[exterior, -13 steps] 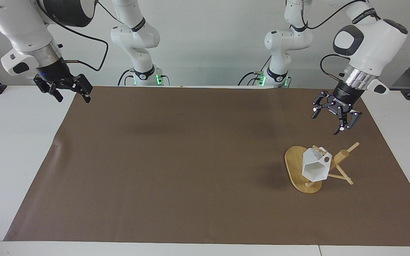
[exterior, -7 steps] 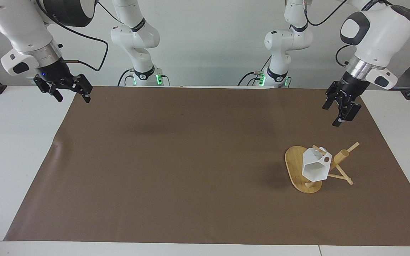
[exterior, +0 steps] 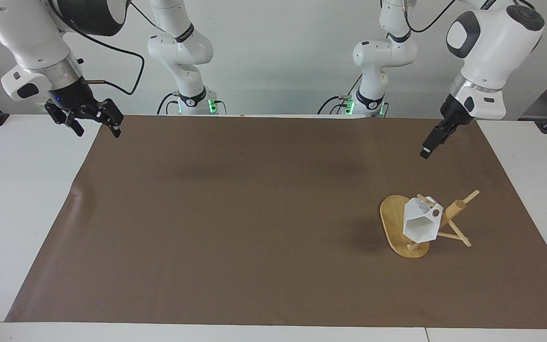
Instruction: Hang cup on rack
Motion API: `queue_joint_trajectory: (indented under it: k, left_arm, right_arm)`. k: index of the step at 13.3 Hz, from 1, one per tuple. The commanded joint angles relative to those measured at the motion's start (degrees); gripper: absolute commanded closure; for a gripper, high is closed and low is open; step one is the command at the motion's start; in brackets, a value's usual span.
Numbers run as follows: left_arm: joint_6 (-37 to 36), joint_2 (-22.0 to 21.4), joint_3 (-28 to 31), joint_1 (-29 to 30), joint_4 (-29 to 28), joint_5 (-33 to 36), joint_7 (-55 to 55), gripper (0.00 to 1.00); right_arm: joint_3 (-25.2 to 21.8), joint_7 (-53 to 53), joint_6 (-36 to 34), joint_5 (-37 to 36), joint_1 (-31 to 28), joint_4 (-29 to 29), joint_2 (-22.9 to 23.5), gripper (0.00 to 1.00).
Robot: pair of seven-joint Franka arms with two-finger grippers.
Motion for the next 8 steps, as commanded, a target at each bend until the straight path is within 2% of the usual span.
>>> queue_joint_trajectory:
  k: [1, 3, 4, 5, 8]
  left_arm:
    - [-4.03, -0.84, -0.62, -0.67, 1.32, 1.40, 14.97, 0.00]
    - [-9.38, -0.66, -0.53, -0.32, 4.48, 1.92, 24.91, 0.00]
    - [-11.66, -0.58, -0.44, -0.23, 6.06, 5.14, 29.22, 0.00]
    - [-13.34, -0.58, -0.36, -0.31, 7.29, 6.92, 31.53, 0.00]
    - [-18.19, 0.39, -0.27, 0.04, 12.92, 6.49, 32.08, 0.00]
  right_arm:
    - [0.10, -1.11, 1.44, -1.01, -0.03, -1.81, -1.38, 0.00]
    - [0.01, -1.29, 1.44, -1.01, -0.03, -1.81, -1.29, 0.00]
    - [0.01, -1.29, 1.44, -1.01, -0.03, -1.81, -1.29, 0.00]
    - [0.01, -1.46, 1.44, -1.01, -0.03, -1.81, -1.29, 0.00]
    - [0.01, -2.95, 2.14, -1.01, -0.03, -1.81, -1.38, 0.00]
